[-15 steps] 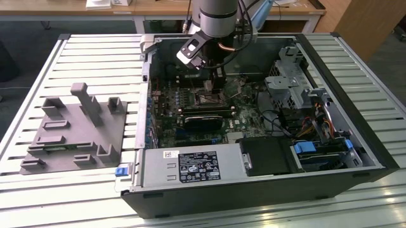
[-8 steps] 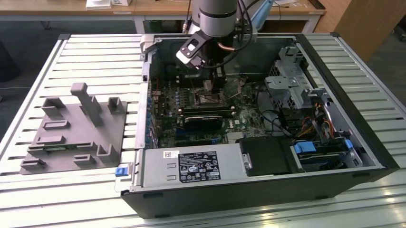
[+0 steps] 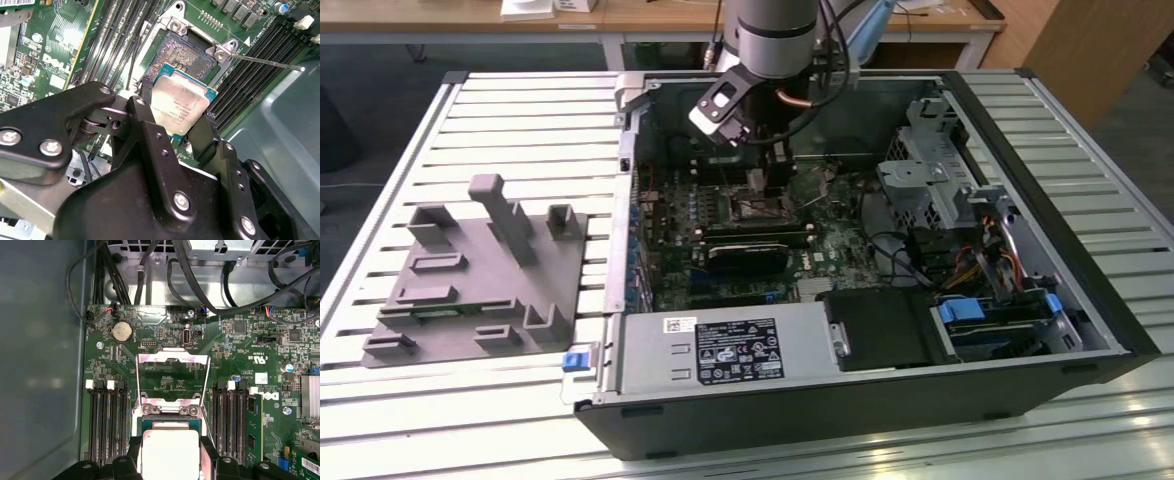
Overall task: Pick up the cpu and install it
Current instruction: 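Place the cpu into insertion slot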
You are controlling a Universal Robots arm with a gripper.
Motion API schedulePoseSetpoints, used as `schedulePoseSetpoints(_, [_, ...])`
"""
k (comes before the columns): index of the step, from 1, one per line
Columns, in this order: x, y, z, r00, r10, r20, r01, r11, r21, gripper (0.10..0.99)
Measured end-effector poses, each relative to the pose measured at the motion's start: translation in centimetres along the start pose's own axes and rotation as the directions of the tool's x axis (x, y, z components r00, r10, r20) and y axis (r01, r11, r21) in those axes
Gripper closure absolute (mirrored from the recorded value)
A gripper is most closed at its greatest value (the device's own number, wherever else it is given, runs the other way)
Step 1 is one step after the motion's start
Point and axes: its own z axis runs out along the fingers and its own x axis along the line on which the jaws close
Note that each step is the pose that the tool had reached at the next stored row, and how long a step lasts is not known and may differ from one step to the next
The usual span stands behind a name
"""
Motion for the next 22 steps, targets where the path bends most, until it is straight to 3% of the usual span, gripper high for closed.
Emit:
schedulePoseSetpoints(14, [-0.01,-0.05,0.72,1.0000,0.000,0.0008,0.000,1.0000,0.000,0.545])
schedulePoseSetpoints(22, [-0.01,-0.09,0.77,1.0000,0.000,0.0008,0.000,1.0000,0.000,0.545])
